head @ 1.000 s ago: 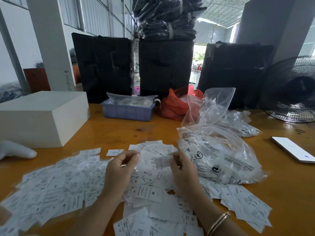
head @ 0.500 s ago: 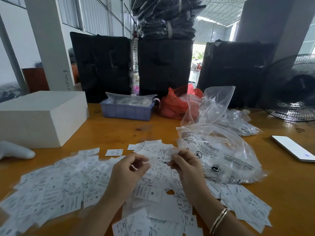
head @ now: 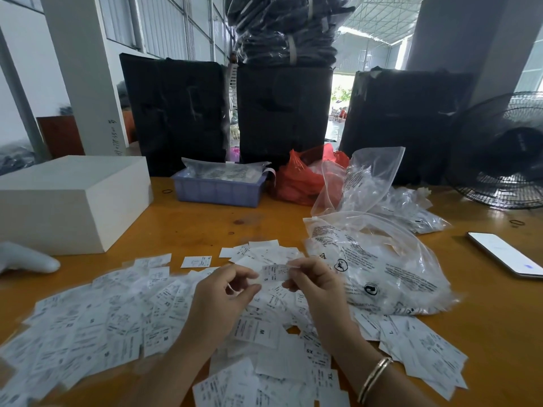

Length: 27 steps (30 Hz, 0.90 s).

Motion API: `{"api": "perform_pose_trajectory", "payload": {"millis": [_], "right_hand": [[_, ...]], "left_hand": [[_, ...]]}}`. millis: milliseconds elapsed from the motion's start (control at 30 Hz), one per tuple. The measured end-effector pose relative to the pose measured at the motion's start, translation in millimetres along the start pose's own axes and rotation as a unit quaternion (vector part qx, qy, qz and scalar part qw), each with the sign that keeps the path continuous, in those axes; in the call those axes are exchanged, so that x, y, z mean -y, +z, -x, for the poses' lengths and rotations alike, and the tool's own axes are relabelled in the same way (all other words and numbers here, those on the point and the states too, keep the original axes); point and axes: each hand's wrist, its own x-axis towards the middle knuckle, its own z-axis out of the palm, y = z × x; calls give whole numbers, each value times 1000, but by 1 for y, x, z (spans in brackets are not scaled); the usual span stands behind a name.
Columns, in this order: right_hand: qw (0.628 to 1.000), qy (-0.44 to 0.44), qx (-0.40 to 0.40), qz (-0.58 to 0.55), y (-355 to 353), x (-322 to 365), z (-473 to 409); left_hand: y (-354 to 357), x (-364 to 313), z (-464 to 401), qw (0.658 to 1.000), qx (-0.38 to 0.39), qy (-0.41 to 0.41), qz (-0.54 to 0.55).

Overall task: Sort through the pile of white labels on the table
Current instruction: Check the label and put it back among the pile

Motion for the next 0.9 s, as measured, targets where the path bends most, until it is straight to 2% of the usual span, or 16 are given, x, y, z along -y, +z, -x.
{"api": "perform_pose_trajectory", "payload": {"millis": [67, 233, 467, 600, 733, 900], "right_hand": [[999, -9, 0, 39, 1, -2, 0], [998, -21, -11, 50, -2, -3, -1], [971, -52, 44, 231, 4, -7, 0], [975, -52, 60, 210, 6, -6, 3], [982, -34, 49, 180, 7, -6, 4], [972, -50, 74, 218, 9, -5, 4]], "left_hand": [[0, 0, 0, 1000, -8, 7, -9], [-1, -2, 0, 999, -8, 26, -22], [-1, -3, 0, 999, -1, 35, -23], [1, -2, 1, 999, 24, 36, -12], [3, -1, 2, 998, 35, -27, 38], [2, 0, 1, 996, 32, -53, 58]]}}
